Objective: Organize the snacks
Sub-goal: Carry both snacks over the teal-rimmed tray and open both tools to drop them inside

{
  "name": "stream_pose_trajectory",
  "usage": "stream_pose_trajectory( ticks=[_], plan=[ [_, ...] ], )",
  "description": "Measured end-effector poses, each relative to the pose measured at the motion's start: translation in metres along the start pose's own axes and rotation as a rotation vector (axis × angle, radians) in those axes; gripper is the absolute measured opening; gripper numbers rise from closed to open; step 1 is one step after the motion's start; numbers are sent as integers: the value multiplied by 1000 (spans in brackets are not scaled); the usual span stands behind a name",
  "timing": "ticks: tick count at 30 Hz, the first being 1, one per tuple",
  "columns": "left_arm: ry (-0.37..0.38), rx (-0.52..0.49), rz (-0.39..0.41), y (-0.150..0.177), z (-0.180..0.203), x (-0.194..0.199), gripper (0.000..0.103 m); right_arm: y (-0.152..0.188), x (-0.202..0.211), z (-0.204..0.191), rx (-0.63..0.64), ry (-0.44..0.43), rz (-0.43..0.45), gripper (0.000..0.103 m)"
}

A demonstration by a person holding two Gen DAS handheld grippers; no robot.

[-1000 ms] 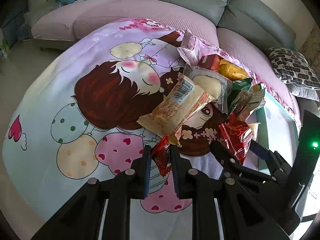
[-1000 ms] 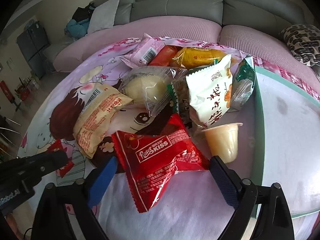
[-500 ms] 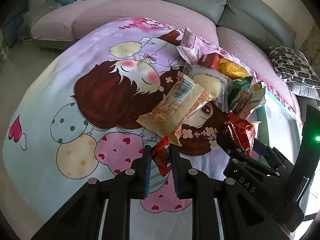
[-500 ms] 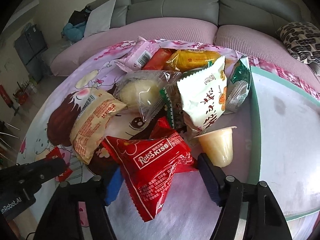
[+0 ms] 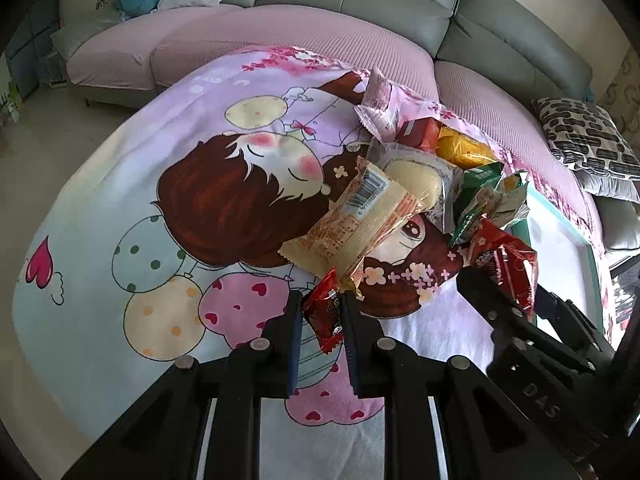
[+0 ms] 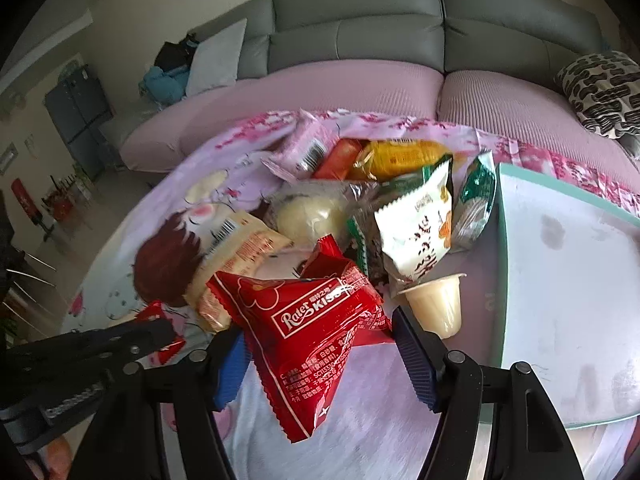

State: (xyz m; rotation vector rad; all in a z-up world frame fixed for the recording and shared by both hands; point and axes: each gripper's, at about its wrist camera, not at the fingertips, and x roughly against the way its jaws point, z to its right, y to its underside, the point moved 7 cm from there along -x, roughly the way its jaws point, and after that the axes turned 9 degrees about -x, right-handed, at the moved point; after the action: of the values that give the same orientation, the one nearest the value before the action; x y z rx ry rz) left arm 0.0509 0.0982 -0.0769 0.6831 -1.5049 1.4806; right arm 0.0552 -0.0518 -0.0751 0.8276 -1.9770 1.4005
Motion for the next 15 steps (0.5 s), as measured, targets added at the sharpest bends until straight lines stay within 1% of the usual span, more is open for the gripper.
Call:
stream_pose_trajectory(
  ticks=[8,15],
  plan=[
    [-23,-13,15,-5,6,7,20,-10,21,-2,0,-28,46,70],
    [-38,-57,32,-16,25,16,20,-24,42,5,-6,-38,97,70]
  ],
)
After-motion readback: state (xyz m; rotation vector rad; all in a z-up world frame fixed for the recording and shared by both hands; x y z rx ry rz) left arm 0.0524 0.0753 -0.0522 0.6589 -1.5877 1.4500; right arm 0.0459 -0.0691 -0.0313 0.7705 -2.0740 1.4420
